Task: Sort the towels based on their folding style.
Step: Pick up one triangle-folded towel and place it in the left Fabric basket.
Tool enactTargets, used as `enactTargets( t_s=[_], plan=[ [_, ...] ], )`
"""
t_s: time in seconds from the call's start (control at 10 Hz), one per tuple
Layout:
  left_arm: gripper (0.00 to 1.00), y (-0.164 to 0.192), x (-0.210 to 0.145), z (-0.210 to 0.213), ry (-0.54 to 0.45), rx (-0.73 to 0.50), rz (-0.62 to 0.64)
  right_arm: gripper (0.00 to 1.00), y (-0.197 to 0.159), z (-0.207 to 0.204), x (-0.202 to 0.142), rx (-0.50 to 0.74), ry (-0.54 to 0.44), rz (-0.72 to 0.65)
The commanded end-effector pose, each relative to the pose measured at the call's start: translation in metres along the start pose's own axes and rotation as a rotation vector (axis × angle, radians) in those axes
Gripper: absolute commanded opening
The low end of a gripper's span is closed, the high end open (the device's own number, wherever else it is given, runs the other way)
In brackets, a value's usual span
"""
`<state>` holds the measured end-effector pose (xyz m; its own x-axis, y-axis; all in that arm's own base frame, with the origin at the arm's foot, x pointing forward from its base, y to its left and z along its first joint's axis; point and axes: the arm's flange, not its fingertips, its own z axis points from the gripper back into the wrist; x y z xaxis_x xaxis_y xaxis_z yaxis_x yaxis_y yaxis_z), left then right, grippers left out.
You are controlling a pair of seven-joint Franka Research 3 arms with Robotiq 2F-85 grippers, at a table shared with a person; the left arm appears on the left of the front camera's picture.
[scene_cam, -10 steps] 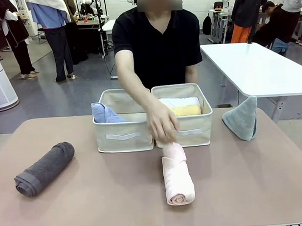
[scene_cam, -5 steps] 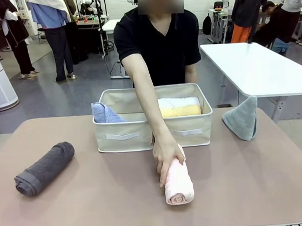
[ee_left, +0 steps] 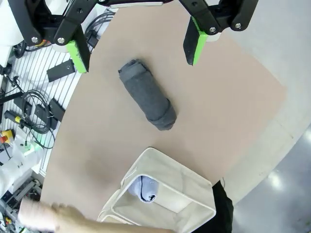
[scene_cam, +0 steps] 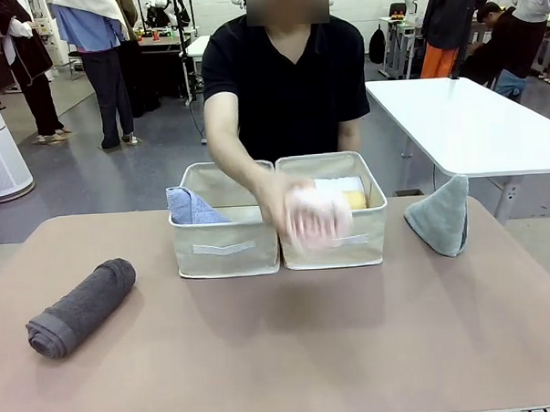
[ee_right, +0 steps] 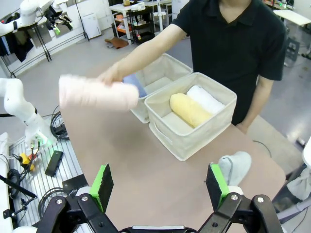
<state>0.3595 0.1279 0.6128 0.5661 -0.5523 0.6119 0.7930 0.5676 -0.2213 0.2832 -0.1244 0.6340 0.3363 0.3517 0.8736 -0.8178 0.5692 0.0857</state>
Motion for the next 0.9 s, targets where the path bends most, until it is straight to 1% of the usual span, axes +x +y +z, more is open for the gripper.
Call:
enactTargets(
  t_s=[0.0, 0.6, 0.7, 0.8],
  plan=[
    [1.00, -0.007, -0.005, 0.004, -0.012, 0.013, -0.006, 1.00, 0.000, -0.003, -0.001, -0.007, -0.002, 0.002],
    [1.00, -0.003, -0.003, 0.008, -0.007, 0.015, 0.004, 1.00, 0.000, -0.003, -0.001, -0.007, -0.002, 0.002],
    [1.00, 0.007, -0.002, 0.012, -0.045, -0.018, -0.066, 1.00, 0.000, -0.003, -0.001, -0.007, -0.002, 0.002],
    [1.00, 0.016, -0.005, 0.014, -0.104, -0.061, -0.100, 1.00, 0.000, -0.003, -0.001, -0.007, -0.002, 0.002]
  ],
)
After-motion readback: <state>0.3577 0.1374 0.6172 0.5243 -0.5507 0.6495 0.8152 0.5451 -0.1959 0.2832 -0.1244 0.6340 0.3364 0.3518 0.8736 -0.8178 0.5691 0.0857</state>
